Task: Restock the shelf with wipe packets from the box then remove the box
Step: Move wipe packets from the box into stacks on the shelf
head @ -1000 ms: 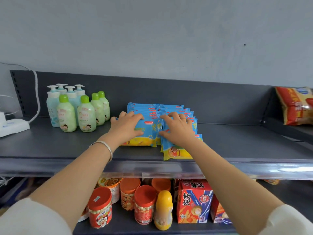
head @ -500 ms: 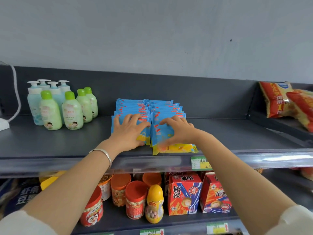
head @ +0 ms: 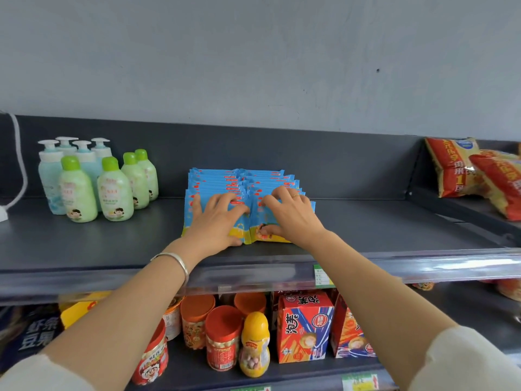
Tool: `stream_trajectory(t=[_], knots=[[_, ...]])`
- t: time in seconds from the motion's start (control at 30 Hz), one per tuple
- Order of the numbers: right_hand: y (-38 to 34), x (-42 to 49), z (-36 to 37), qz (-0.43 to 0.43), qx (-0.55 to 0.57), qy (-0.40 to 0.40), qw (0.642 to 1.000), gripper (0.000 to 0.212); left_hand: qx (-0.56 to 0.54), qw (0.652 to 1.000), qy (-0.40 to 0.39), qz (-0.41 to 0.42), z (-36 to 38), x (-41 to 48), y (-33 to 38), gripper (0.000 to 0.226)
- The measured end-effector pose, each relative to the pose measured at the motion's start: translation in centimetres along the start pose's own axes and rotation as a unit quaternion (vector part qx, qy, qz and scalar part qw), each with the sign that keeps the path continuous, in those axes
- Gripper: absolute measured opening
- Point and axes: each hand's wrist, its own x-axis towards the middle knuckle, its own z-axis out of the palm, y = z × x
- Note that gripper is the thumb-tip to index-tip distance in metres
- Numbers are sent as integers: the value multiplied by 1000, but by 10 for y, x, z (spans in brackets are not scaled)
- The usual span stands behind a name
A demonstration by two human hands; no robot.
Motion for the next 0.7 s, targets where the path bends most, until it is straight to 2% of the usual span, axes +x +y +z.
stream_trajectory(t=[0.17,0.4,0.7], knots=[[-6,-5,10,38,-36,71,996,59,-6,1000,14,-6,-1,-1,4,60],[4,-7,-2,31,27,5,999,58,-13,1000,-5,-1,-3,-6,1,61],[4,-16,-5,50,6,-13,999,62,-2,999,24,21,0,-6,6,55]])
